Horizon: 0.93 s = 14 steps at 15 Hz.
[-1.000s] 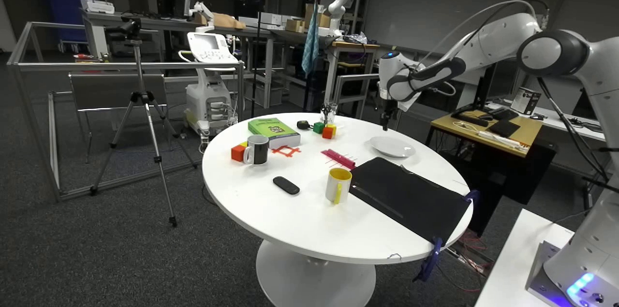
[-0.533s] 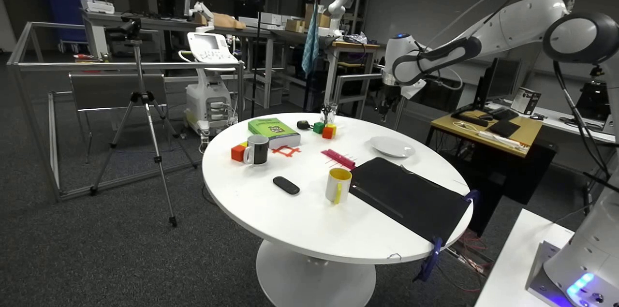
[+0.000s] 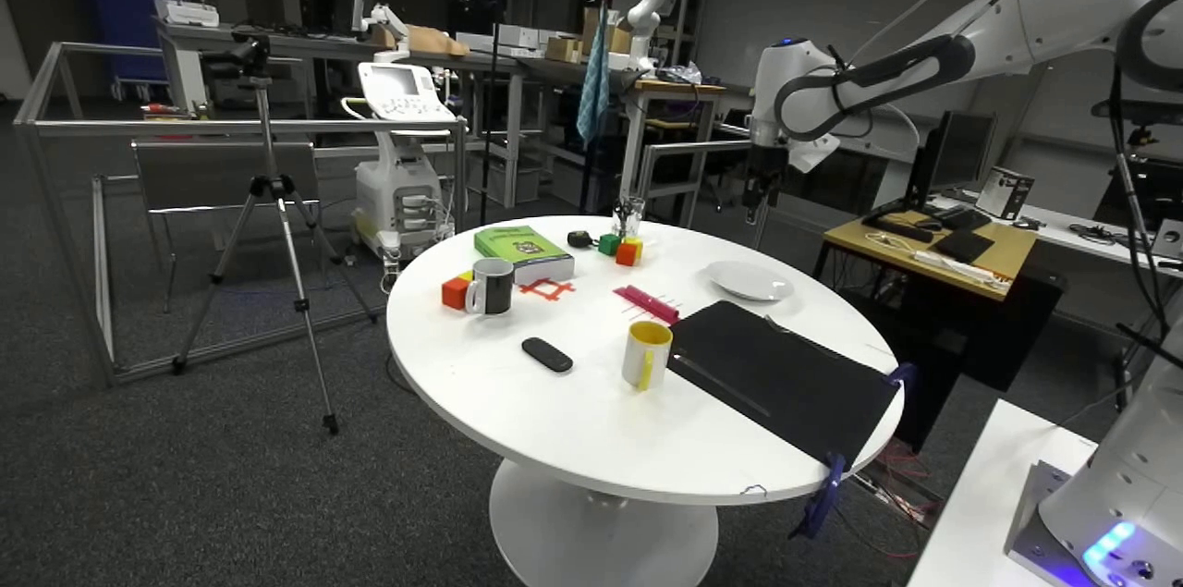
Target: Move the plate on the black placemat onto the plate on the right side of the table
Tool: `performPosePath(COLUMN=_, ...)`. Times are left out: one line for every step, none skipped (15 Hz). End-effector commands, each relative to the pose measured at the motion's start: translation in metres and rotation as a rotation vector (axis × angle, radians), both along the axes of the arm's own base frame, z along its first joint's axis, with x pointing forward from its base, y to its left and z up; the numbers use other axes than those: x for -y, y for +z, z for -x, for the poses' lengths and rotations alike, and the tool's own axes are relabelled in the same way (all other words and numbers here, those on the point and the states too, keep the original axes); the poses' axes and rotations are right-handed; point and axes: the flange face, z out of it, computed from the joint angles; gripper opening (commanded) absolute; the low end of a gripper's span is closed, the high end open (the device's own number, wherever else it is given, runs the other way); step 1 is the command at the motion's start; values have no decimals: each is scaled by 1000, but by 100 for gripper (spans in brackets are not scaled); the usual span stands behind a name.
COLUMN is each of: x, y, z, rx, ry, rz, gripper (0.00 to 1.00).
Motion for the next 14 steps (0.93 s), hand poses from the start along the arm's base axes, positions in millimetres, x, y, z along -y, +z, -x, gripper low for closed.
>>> performPosePath(x=-10, y=20, z=39, rx=-54, ry=-50, rz=3, gripper=100)
performPosePath(x=-13, y=22, z=46, rx=-76, ry=-52, rz=5, gripper=100)
performPosePath(x=-14, y=23, z=52, rx=-94, ry=-55, rz=8, gripper=100)
performPosePath(x=-16, y=24, z=58, rx=-111, ry=-55, rz=8, gripper=100)
performPosePath(x=-18, y=25, z=64, rx=-125, ry=-52, rz=7, gripper=100)
performPosePath(x=-19, y=26, z=70, rx=-139, ry=-48, rz=6, gripper=100)
performPosePath(x=-20, y=26, z=76, rx=-153, ry=-47, rz=3, gripper=100)
performPosePath(x=-21, y=26, z=81, rx=-162, ry=-48, rz=0, gripper=100)
performPosePath(x=-21, y=24, z=85, rx=-182, ry=-55, rz=-4, gripper=100)
performPosePath(x=-21, y=23, z=89, rx=-191, ry=-63, rz=-5, gripper=100)
performPosePath(x=-21, y=21, z=93, rx=-203, ry=-68, rz=-6, gripper=100)
performPosePath(x=-20, y=16, z=97, rx=-199, ry=-75, rz=-3, gripper=100)
performPosePath(x=-19, y=14, z=78, rx=-194, ry=-53, rz=9, gripper=100)
performPosePath(x=-19, y=11, z=81, rx=-200, ry=-56, rz=10, gripper=100)
